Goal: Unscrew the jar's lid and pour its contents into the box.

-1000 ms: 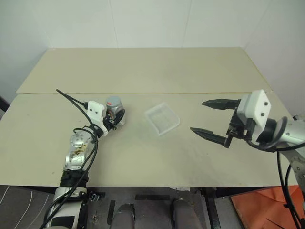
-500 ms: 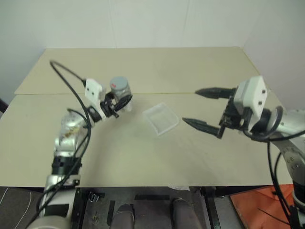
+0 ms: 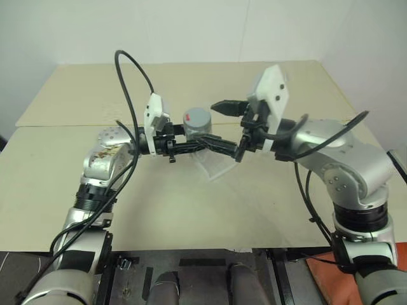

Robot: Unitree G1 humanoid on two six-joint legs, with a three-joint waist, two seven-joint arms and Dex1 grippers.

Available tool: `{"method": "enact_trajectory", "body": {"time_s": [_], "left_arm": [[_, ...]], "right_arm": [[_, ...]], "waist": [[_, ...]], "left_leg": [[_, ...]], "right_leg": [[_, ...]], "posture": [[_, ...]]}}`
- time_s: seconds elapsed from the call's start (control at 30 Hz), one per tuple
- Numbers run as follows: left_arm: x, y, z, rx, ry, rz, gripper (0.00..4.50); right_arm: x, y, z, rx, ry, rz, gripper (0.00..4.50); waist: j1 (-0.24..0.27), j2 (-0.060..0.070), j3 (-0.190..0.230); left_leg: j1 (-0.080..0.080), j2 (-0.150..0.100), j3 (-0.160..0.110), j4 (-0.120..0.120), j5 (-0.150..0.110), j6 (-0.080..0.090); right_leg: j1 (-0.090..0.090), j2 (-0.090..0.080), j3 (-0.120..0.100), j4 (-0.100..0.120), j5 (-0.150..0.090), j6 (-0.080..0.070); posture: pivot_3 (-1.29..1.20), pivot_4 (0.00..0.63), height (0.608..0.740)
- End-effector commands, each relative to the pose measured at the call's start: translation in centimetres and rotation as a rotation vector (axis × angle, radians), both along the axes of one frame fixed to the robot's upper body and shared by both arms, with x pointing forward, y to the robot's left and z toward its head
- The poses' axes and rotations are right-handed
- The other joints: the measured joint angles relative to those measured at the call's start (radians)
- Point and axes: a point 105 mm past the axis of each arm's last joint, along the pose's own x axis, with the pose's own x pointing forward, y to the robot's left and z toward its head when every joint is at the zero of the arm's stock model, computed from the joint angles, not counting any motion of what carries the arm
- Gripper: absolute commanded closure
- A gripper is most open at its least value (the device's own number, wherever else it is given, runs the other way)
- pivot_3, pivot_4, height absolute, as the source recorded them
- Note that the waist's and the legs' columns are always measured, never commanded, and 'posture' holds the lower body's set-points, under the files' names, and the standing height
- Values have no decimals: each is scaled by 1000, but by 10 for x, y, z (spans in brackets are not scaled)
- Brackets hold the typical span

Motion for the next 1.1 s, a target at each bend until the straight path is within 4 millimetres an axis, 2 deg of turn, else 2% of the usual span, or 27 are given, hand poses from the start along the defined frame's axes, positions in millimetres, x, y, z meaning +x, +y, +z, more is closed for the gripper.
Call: {"method": "enact_trajectory", "body": {"time_s": [0.03,0.4,0.5,0.6,0.63,0.83,1.1], "left_arm": [[-3,-4,12,4,-72,-36,2580],[-4,-1,11,21,-85,-54,2580],[-4,-1,11,22,-86,-53,2580],[-5,0,10,22,-89,-55,2580],[-5,0,11,21,-92,-57,2580],[-9,2,17,12,-97,-87,2580],[-42,11,22,61,-101,-310,2580]], "right_arm": [[1,2,12,10,-46,-27,0],[4,8,11,25,-19,-24,0],[4,9,10,19,-13,-8,624],[4,11,7,11,-6,1,1598],[5,11,7,10,0,3,1779],[4,13,1,-6,21,70,1781],[-11,8,-10,-108,59,515,1781]], "waist": [[-2,0,0],[-2,0,0],[-2,0,0],[-3,0,0],[-3,0,0],[-3,0,0],[-5,0,0]], "left_leg": [[0,0,0,0,0,0],[0,0,0,0,0,0],[0,0,0,0,0,0],[0,0,0,0,0,0],[0,0,0,0,0,0],[0,0,0,0,0,0],[0,0,0,0,0,0]], "right_leg": [[0,0,0,0,0,0],[0,0,0,1,0,0],[0,0,0,1,0,0],[0,0,0,1,0,0],[0,0,0,1,0,0],[0,0,0,1,0,0],[0,0,0,0,0,0]], "posture": [[0,150,740],[0,150,740],[0,150,740],[0,150,740],[0,150,740],[0,150,740],[0,150,740]]}}
